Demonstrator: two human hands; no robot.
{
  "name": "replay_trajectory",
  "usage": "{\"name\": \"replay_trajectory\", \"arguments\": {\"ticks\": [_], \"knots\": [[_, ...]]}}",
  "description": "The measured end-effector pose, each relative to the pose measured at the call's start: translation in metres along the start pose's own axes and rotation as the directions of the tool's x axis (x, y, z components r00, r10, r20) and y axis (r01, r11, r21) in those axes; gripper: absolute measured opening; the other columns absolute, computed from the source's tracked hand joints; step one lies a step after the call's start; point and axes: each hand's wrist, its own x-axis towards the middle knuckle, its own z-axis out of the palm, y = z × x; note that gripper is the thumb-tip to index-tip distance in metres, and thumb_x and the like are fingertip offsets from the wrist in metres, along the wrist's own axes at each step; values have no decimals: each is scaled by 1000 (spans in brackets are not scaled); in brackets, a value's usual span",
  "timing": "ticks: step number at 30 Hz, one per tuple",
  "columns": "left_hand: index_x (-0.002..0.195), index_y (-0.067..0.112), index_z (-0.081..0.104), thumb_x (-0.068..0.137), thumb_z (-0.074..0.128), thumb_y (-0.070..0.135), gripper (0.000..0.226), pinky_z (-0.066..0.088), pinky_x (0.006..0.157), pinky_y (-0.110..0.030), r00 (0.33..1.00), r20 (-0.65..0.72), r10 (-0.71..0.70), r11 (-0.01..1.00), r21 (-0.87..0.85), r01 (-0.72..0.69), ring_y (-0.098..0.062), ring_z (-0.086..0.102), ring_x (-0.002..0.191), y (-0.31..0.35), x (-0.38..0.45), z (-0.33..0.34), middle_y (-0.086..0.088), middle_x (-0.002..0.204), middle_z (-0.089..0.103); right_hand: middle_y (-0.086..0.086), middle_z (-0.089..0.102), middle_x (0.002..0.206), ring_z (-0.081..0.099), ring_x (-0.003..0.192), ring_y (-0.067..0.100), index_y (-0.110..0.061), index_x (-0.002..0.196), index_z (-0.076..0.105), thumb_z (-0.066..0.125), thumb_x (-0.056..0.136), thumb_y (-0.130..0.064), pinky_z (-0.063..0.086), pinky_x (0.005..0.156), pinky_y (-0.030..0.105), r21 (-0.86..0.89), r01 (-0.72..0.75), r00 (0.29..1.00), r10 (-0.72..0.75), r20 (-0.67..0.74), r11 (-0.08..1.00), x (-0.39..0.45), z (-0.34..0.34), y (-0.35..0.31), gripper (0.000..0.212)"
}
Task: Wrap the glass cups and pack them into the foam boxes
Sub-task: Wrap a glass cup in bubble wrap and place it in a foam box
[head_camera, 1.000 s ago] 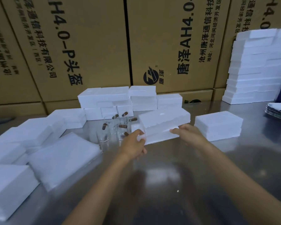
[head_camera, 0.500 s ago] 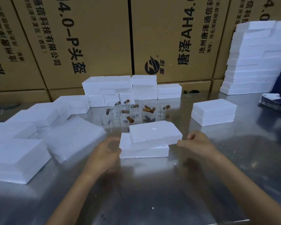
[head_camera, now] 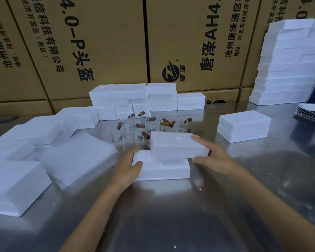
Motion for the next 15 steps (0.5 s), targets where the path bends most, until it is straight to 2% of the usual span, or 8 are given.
{"name": "replay_trajectory", "arguments": {"ticks": [2, 5, 8, 10, 13, 15], "knots": [[148, 30, 41, 100, 47, 13, 50, 34, 111, -33, 1000, -31, 6, 1000, -6, -6, -15, 41, 135, -2, 2, 4, 6, 148, 43, -12, 47, 145, 45, 128, 3, -30, 141, 52, 75, 82, -5, 37, 94, 7, -31, -33, 984, 27, -177, 999, 3, -8, 8, 69], [143, 32, 44, 98, 51, 15, 49, 36, 107, -33, 998, -67, 13, 1000, -6, -14, -17, 43, 134, -5, 7, 9, 5, 146, 46, 1, 42, 149, 44, 131, 17, -27, 145, 48, 72, 84, -13, 36, 102, 24, -232, -164, 925, 68, -373, 959, 6, -17, 23, 67], [140, 37, 45, 96, 57, 23, 49, 40, 107, -36, 996, -79, -29, 999, -31, 27, -15, 46, 129, -8, 14, 11, 9, 139, 48, 7, 36, 152, 35, 138, 31, -27, 148, 42, 69, 86, -21, 30, 113, 37, -470, -292, 932, 136, -337, 833, 9, -15, 35, 68], [139, 40, 46, 96, 59, 33, 46, 41, 104, -35, 994, -68, -83, 994, -72, 78, -14, 47, 124, -8, 21, 11, 11, 133, 47, 6, 33, 153, 30, 138, 34, -27, 148, 43, 66, 86, -25, 28, 114, 41, -518, -333, 925, 165, -343, 788, 14, -12, 33, 66], [127, 29, 58, 97, 55, 38, 31, 46, 103, -39, 979, -51, -199, 944, -277, 178, -18, 58, 114, -8, 41, 3, 6, 123, 59, 5, 38, 151, 32, 139, 30, -25, 136, 55, 66, 85, -22, 27, 114, 41, -442, -262, 897, 48, -439, 858, 27, -1, 14, 53], [104, 16, 64, 92, 51, 36, 27, 53, 87, -43, 971, -77, -228, 912, -365, 186, -24, 61, 88, -6, 50, -4, -1, 94, 66, 1, 53, 137, 47, 127, 21, -22, 122, 64, 66, 85, -18, 35, 103, 28, -384, -104, 914, -64, -402, 917, 42, 17, -7, 37]]}}
